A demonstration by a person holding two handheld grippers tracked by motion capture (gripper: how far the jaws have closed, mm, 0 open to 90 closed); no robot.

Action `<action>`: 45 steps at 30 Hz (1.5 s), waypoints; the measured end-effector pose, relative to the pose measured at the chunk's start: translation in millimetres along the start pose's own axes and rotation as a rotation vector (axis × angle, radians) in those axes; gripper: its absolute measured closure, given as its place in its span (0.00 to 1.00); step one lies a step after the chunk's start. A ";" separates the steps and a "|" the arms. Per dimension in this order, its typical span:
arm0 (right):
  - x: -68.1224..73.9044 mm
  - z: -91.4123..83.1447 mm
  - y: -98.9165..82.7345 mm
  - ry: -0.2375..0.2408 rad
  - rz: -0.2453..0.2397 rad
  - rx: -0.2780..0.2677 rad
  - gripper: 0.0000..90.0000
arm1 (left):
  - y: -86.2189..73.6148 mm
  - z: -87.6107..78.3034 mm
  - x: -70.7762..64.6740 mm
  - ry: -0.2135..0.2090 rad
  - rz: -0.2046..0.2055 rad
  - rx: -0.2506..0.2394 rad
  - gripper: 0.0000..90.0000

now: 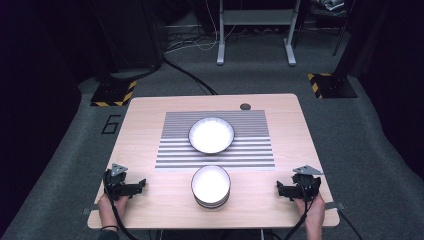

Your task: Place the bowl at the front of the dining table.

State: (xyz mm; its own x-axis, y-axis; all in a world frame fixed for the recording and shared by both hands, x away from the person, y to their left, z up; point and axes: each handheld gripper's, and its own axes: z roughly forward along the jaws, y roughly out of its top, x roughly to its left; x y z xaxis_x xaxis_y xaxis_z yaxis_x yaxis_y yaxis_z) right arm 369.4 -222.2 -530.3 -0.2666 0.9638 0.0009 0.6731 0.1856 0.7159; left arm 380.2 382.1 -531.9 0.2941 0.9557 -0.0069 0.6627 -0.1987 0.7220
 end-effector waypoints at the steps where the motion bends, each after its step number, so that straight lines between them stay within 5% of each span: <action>1: 0.0 0.0 0.0 0.000 0.000 0.000 0.00 | 0.0 0.0 0.0 0.000 0.000 0.000 0.02; 31: 2.6 1.8 2.2 -0.035 0.033 0.000 0.00 | -3.9 -4.4 -9.3 0.011 -0.013 0.001 0.03; 42: 3.9 2.1 4.4 -0.060 0.066 0.016 0.00 | -3.0 -3.5 -14.8 0.061 -0.065 0.003 0.03; 45: 2.2 1.3 5.1 -0.058 0.062 0.030 0.00 | -3.7 -4.4 -14.1 0.044 -0.046 0.004 0.02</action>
State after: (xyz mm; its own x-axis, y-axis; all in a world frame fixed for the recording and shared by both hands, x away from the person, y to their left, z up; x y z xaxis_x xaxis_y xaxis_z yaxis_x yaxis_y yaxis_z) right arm 373.2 -218.9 -527.5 -0.1842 0.9829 0.0035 0.7077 0.1301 0.6945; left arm 370.5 370.3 -531.4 0.2328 0.9725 -0.0091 0.6775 -0.1555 0.7189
